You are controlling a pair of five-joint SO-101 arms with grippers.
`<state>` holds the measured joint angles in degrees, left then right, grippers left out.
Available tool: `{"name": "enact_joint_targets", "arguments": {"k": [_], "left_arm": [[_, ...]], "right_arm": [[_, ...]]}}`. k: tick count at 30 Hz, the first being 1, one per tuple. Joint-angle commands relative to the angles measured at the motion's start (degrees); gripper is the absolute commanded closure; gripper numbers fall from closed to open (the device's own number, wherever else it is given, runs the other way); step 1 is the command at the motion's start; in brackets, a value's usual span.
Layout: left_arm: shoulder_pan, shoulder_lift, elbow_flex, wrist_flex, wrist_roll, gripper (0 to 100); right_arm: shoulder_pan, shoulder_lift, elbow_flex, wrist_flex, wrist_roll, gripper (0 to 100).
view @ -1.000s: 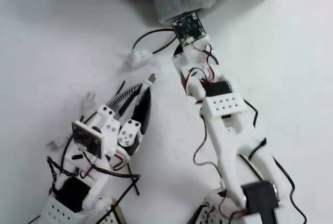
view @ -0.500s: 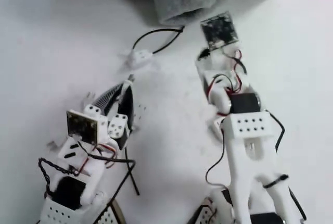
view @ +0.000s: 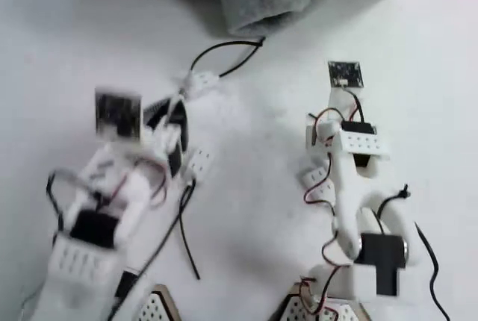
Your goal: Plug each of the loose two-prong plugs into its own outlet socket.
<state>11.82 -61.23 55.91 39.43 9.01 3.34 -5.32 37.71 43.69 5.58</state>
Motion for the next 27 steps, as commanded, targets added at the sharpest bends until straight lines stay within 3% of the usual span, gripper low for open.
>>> {"name": "enact_joint_targets", "arguments": {"k": [1,7,11,15,19,27], "left_arm": [[-1.19,20.18,-20.48,8.88,4.04,98],[-1.98,44.97,-48.97,32.79,8.09,98],[-3.56,58.68,-62.95,44.40,9.41,98],[-3.74,67.56,-73.76,52.66,20.75,98],[0.57,71.87,-81.67,62.33,31.12,98],[7.25,73.10,-75.16,59.16,38.33,98]], "right_arm": [[1.45,4.09,-0.44,-1.80,-2.81,98.0],[1.54,5.32,-0.62,-2.68,-5.27,98.0],[1.54,5.58,-0.53,-4.18,-5.27,98.0],[1.45,5.58,-0.53,-4.18,-5.27,98.0],[1.54,5.58,-0.53,-4.18,-5.27,98.0],[1.80,5.58,-0.53,-4.18,-5.27,98.0]]}}
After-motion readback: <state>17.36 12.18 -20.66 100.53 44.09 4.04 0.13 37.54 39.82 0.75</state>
